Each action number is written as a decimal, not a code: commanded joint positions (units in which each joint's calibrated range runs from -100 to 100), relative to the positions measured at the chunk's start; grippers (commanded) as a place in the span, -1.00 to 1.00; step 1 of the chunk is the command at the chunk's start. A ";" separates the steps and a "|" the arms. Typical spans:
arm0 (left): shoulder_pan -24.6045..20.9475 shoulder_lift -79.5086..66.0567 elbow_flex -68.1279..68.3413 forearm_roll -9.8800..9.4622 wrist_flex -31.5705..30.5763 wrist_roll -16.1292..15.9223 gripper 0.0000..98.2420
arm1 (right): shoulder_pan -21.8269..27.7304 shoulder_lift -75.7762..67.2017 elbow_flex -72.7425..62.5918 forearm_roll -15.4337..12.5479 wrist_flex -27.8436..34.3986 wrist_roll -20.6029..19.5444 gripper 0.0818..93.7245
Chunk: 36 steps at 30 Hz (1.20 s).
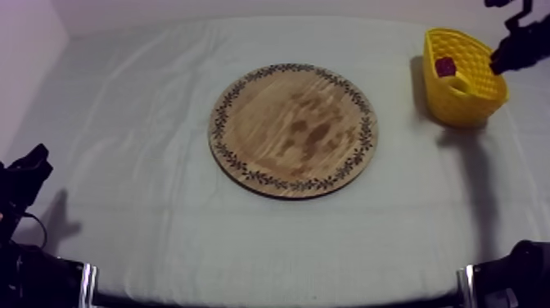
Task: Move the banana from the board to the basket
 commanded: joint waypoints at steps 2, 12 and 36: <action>-0.01 0.03 0.04 0.00 0.00 0.02 -1.00 | 0.28 -21.07 15.13 -1.31 0.34 -2.71 -0.86; -0.01 0.03 0.04 0.00 0.00 0.00 -1.00 | -1.73 -51.70 33.71 0.53 0.64 -9.99 -0.87; -0.01 0.03 0.04 0.00 0.00 0.02 -1.00 | -7.59 -81.59 58.44 5.63 -8.97 -20.95 -0.95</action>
